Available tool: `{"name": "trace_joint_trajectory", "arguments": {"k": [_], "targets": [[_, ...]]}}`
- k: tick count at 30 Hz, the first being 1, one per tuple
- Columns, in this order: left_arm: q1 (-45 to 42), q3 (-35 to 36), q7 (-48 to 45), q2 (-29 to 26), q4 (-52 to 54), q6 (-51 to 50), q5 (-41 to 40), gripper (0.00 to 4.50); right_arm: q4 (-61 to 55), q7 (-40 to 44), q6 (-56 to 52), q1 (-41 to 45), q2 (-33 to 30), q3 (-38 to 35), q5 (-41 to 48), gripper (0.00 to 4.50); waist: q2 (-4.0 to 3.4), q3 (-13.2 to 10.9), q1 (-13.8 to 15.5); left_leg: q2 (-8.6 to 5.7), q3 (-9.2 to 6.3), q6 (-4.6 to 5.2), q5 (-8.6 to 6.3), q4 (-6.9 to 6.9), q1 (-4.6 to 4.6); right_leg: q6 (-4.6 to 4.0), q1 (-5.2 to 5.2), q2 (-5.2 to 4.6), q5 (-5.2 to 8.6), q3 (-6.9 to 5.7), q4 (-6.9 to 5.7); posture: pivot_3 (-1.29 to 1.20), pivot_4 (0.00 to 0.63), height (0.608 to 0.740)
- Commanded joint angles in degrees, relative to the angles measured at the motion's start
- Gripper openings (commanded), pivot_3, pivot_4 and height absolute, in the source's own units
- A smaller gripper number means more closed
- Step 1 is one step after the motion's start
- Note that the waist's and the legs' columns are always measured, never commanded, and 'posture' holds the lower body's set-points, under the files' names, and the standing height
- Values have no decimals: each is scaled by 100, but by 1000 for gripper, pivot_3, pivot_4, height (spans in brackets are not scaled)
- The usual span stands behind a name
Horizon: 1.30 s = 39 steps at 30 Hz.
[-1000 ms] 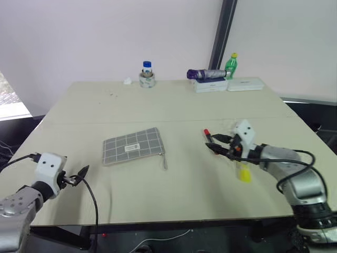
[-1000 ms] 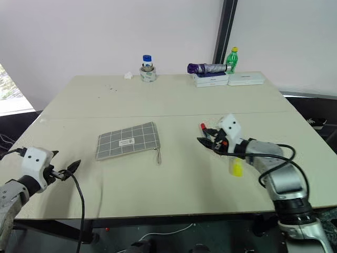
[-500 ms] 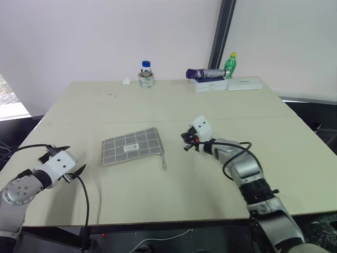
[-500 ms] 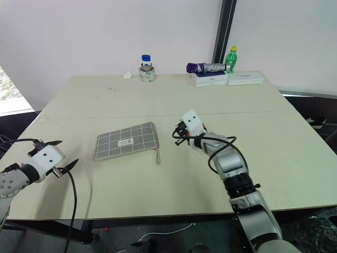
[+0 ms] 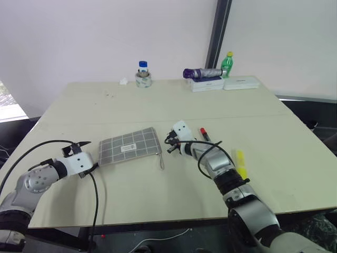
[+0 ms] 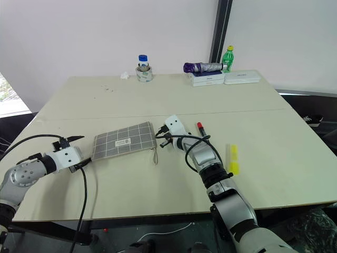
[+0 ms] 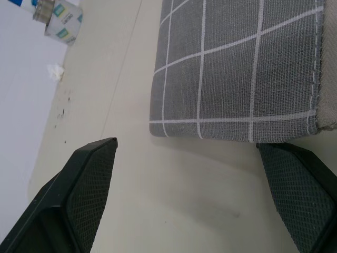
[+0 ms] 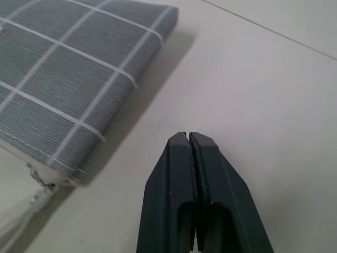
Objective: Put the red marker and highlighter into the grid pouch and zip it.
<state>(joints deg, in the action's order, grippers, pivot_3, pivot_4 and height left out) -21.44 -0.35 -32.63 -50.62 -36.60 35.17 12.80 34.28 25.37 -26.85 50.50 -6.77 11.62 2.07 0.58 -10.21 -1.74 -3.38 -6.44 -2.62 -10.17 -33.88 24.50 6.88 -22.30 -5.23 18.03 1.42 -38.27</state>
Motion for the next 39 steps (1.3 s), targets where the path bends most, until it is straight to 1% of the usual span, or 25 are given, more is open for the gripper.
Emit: {"name": "trace_joint_trajectory", "arguments": {"k": [1, 11, 23, 25, 26, 30, 31, 39], "targets": [[-146, -167, -98, -70, -284, 301, 96, 4500, 155, 154, 270, 271, 136, 47, -82, 80, -1, 1, -10, 0, 0, 0, 0, 0, -1, 0, 0, 0, 0, 0, -2, 0, 150, 740], [-309, -296, -289, -46, -589, 723, 56, 4500, 961, 362, 815, 626, 403, 103, -312, 80, -1, 1, -84, 0, -4, -8, 6, -2, -2, 0, 1, 5, 0, 0, -23, 0, 150, 740], [-384, -452, -707, 172, -619, 987, -175, 4500, 1007, 535, 997, 587, 384, 69, -434, 80, -3, 2, -80, 1, -4, -10, 7, -4, -3, 0, 2, 7, 0, 1, -31, 0, 150, 740], [-430, -496, -774, 207, -650, 1052, -175, 3964, 964, 548, 990, 564, 358, 64, -439, 0, -4, 2, -81, 1, -5, -11, 8, -5, -3, 0, 2, 7, 0, 1, -34, 0, 150, 740], [-454, -520, -795, 222, -663, 1077, -171, 3623, 942, 559, 989, 548, 340, 63, -442, 0, -4, 2, -81, 1, -4, -12, 8, -5, -3, 0, 3, 7, 0, 2, -36, 0, 150, 740], [-551, -584, -880, 268, -734, 1170, -190, 1637, 903, 595, 986, 514, 276, 57, -447, 0, -3, 2, -78, 1, -5, -17, 12, -7, -3, 0, 3, 7, 0, 3, -50, 0, 150, 740], [-574, -608, -900, 270, -761, 1203, -194, 1220, 897, 602, 987, 509, 265, 59, -448, 0, -3, 3, -83, 0, -5, -18, 13, -9, -3, 0, 1, 8, 1, 2, -58, 0, 150, 740], [-726, -691, -1005, 354, -831, 1320, -290, 1220, 818, 657, 981, 444, 204, 69, -489, 0, -3, 3, -92, 0, -6, -20, 15, -14, -3, -2, -9, 20, 2, 5, -79, 0, 150, 740]]}}
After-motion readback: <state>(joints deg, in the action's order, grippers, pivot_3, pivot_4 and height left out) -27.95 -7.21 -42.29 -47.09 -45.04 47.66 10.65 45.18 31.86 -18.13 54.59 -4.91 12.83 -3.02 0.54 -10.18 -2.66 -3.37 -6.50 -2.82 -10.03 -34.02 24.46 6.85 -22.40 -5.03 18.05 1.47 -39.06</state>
